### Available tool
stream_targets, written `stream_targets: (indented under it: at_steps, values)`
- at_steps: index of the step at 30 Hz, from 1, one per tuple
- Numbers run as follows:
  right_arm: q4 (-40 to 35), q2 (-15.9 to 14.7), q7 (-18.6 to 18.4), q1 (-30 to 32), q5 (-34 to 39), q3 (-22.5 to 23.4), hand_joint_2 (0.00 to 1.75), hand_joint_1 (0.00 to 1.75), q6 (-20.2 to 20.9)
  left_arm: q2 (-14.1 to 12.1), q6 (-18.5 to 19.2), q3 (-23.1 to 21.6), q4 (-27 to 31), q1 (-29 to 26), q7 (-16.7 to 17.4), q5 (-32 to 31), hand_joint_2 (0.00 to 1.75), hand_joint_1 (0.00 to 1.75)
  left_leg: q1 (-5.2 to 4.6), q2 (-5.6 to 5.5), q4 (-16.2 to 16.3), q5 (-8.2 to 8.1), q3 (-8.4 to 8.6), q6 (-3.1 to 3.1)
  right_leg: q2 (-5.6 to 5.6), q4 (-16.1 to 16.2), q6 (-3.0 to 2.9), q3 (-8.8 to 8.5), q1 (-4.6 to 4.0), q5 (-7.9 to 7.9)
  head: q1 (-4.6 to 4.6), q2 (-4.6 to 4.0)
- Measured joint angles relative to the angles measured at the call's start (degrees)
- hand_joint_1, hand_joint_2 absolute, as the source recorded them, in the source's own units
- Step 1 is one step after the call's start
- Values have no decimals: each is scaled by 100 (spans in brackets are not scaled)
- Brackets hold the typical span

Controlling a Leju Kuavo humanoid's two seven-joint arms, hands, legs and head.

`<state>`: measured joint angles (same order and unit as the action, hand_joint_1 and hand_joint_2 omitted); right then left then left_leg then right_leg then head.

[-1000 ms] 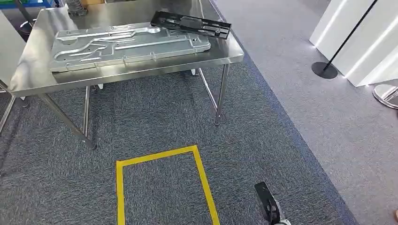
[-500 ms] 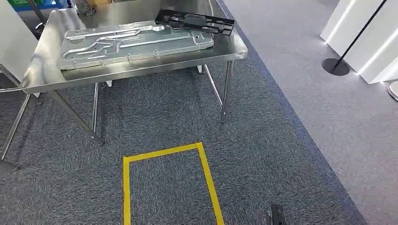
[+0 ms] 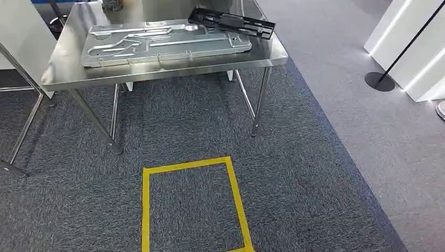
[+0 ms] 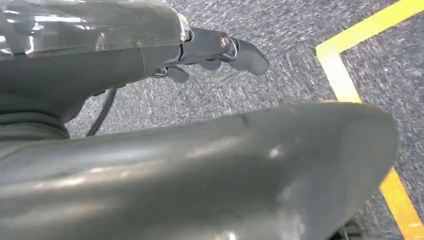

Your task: Take the parts from the cabinet and place them on the table.

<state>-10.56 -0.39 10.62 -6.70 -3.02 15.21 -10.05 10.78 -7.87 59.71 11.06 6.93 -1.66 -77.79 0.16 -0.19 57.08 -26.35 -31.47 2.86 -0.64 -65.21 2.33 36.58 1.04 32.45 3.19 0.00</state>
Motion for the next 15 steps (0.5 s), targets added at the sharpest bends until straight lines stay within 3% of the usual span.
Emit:
stream_targets:
  at_steps: [1, 2, 3, 4, 6, 7, 8, 10, 12, 13, 15]
  values:
    - [2, 20, -7, 1, 0, 11, 0, 0, -7, 0, 0, 0, 0, -1, -2, 0, 0, 0, -12, -1, 4, 49, -69, 2, 9, -437, 14, 130, 5, 276, -2, 0]
    - [4, 61, -9, 2, 0, 26, 0, 0, -9, 0, 0, 0, 0, -7, -2, 0, 0, 0, -19, 0, 9, 98, -143, 0, 10, -806, 26, 221, 8, 448, 0, 0]
    - [4, 87, -11, 3, 0, 37, 0, 0, -13, 0, 0, 0, 0, -10, -2, 0, 0, 0, -22, -1, 19, 153, -224, -10, 10, -999, 31, 214, 12, 460, 0, 0]
    - [4, 120, -13, 4, 0, 48, 0, 0, -13, 0, 0, 0, 0, -10, -2, 0, 0, 0, -22, -3, 29, 203, -295, -19, 11, -914, 28, 86, 16, 327, 0, 0]
    - [7, 159, -13, -3, 0, 61, 0, 0, -15, 0, 0, 0, 0, -7, -2, 0, 0, 0, -18, -15, 59, 296, -441, -55, 14, -113, -3, -503, 23, -90, 0, 0]
    - [7, 173, -13, -14, 0, 63, 0, 0, -15, 0, 0, 0, 0, -2, -2, 0, 0, 0, -18, -21, 80, 344, -488, -78, 30, 402, -31, -870, 24, -151, 0, 0]
    - [4, 175, -13, -29, 0, 66, 0, 0, -15, 0, 0, -2, 0, 1, -2, 0, 0, 0, -37, -27, 99, 378, -527, -112, 67, 857, -63, -1217, 0, -39, -2, 0]
    - [7, 179, -15, -17, 0, 74, 0, 0, -13, 2, 2, -2, 0, 7, -2, -2, 0, 0, -33, -21, 70, 486, -523, -188, 75, 958, -116, -1181, -39, -89, -2, 0]
    - [7, 177, -39, -22, -2, 74, 0, 0, -4, 2, -2, -2, 0, -6, 24, -2, 0, 0, -27, -33, 24, 615, -546, -271, 62, 964, -205, -1109, -58, -181, 2, 0]
    - [18, 177, -48, -19, -2, 74, 0, 0, 19, -2, -7, -2, 0, -26, 55, -15, 0, 0, 9, -31, 74, 538, -579, -290, 4, 992, -253, -1050, -11, -269, 0, 0]
    - [17, 155, -61, -17, -29, 74, 0, 0, 61, -2, -28, -2, 0, -46, 101, -28, 0, 0, 14, -15, 606, -210, -761, -343, -2, 997, -334, -878, -22, -400, 2, 0]
